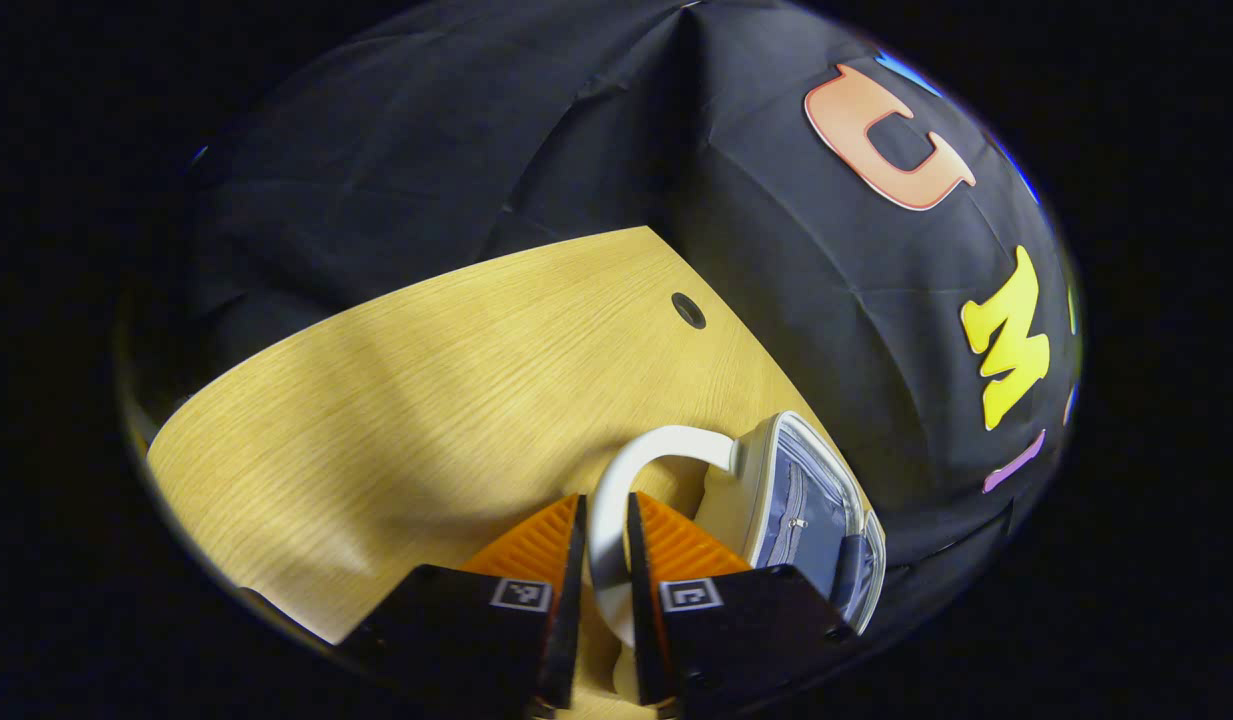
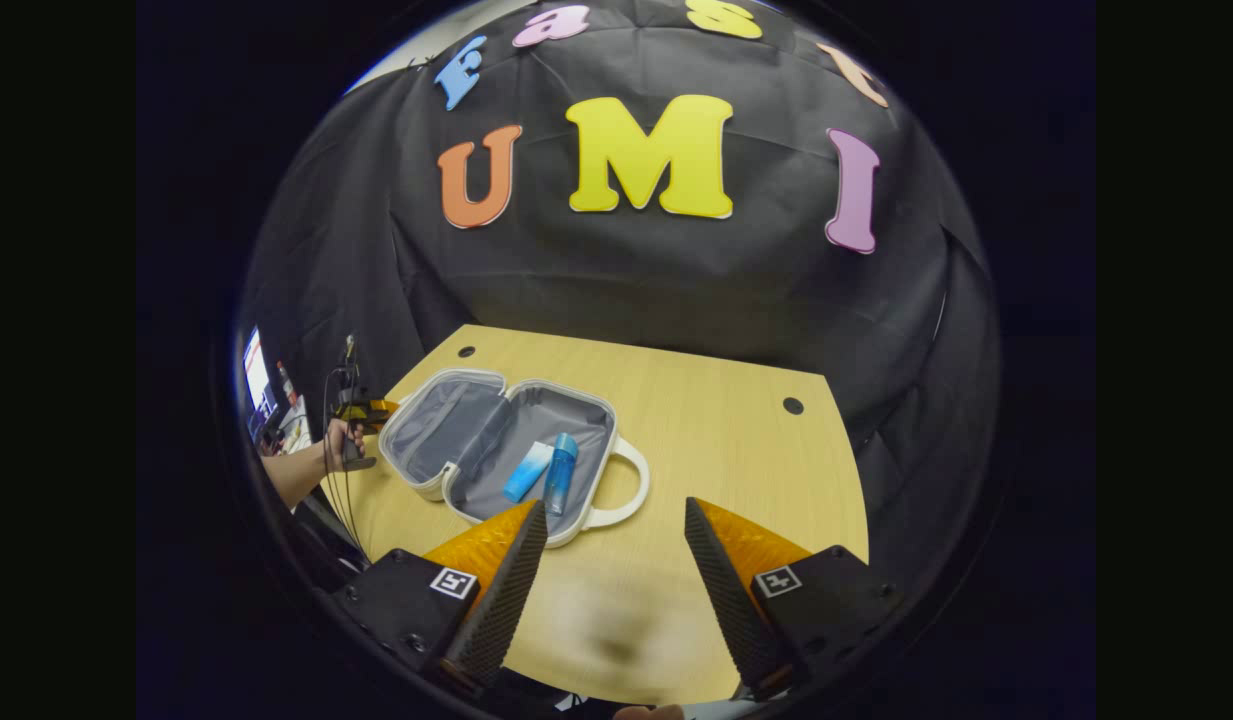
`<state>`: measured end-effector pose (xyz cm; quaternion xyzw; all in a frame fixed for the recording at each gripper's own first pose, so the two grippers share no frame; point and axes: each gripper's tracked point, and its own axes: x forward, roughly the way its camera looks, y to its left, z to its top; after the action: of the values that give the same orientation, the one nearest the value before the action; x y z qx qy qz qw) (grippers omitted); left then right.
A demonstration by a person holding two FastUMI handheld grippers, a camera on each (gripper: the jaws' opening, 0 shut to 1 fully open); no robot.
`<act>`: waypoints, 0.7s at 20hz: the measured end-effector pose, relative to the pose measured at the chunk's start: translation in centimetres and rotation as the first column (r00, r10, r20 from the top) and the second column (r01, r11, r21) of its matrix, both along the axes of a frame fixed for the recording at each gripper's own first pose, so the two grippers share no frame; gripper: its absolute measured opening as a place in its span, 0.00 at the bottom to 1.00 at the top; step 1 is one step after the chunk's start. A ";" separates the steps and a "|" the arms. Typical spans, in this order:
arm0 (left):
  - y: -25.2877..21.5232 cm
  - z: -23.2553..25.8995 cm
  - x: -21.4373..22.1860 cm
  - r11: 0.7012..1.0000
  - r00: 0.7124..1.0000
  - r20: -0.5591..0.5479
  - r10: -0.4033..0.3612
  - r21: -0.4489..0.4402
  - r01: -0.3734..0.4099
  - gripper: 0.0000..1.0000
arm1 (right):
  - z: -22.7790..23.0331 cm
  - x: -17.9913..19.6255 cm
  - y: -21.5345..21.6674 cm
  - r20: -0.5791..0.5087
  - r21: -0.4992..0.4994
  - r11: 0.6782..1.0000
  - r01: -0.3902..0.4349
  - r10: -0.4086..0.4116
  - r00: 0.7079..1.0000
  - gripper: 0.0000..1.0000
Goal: First open the suitcase, pack the skin care products into it, and then close the suitcase.
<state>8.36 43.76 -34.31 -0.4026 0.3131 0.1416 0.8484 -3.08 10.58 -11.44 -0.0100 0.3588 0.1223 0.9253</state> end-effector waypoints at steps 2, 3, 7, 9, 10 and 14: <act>0.0 1.0 0.3 1.000 1.000 0.030 0.005 0.009 -0.005 0.18 | 0.5 -0.2 -0.8 0.018 0.005 1.000 0.017 -0.017 1.000 0.82; -0.2 1.9 0.5 1.000 0.998 0.056 0.004 0.011 -0.004 0.16 | 0.7 -0.3 -1.0 0.029 0.010 1.000 0.025 -0.025 0.999 0.82; -0.7 6.4 0.7 0.991 0.992 0.119 -0.036 0.135 0.020 0.09 | 1.7 -0.3 -2.1 0.073 0.053 0.996 0.067 -0.071 0.995 0.82; -1.4 11.0 1.1 0.972 0.982 0.175 -0.072 0.233 0.030 0.06 | 2.4 -0.1 -3.0 0.104 0.062 0.994 0.088 -0.094 0.990 0.82; -1.8 13.8 1.4 0.960 0.973 0.210 -0.095 0.280 0.033 0.06 | 2.7 -0.1 -3.3 0.118 0.069 0.993 0.094 -0.101 0.988 0.82; -8.7 24.6 2.1 0.887 0.924 0.287 -0.253 0.450 0.103 0.05 | 3.5 -0.3 -5.3 0.160 0.098 0.987 0.125 -0.140 0.977 0.82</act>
<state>10.44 35.07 -9.66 -0.1946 0.1603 0.0559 0.9661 -3.39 5.26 -7.98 0.0442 0.2746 0.0747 0.9576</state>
